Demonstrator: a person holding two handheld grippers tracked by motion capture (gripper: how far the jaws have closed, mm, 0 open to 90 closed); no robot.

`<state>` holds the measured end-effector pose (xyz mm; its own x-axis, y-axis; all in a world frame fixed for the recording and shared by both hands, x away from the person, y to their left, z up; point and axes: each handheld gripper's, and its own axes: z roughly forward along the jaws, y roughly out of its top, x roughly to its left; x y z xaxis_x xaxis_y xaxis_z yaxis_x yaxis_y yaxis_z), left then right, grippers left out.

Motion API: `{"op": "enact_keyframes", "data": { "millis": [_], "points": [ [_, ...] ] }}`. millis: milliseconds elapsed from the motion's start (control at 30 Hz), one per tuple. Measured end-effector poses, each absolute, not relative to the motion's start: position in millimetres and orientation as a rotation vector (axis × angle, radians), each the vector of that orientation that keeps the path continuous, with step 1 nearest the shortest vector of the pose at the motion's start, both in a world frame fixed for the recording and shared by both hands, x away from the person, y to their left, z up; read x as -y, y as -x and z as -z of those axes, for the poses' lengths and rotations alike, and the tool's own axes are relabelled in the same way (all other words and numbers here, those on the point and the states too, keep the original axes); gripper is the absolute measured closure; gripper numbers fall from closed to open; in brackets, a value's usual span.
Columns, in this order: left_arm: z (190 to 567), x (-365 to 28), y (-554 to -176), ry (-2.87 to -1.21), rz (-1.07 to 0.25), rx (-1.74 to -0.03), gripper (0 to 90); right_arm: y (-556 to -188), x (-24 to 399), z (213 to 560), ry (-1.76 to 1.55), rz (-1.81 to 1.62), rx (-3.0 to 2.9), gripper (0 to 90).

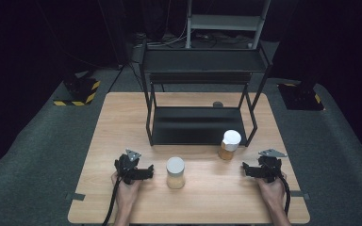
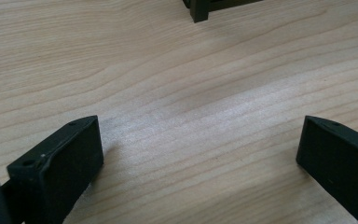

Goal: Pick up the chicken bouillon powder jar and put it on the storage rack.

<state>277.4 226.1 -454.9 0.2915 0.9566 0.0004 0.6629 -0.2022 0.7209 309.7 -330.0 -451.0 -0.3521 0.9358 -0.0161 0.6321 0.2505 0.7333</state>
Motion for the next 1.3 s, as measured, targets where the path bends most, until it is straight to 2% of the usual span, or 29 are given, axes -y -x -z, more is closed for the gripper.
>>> {"op": "enact_keyframes", "data": {
  "millis": [267,800,1300],
  "points": [
    [453,-229,-278,-1.964,-0.596,-1.429,0.7,-310,330,451,-1.425,-0.894,-2.075,3.6],
    [446,-253,-246,-2.008,-0.34,-1.16,1.2,-310,330,451,-1.429,-0.895,-2.072,4.1],
    [447,-233,-246,-2.038,-0.276,-0.967,1.9,-309,330,451,-1.429,-0.895,-2.072,4.1]
  ]
}}
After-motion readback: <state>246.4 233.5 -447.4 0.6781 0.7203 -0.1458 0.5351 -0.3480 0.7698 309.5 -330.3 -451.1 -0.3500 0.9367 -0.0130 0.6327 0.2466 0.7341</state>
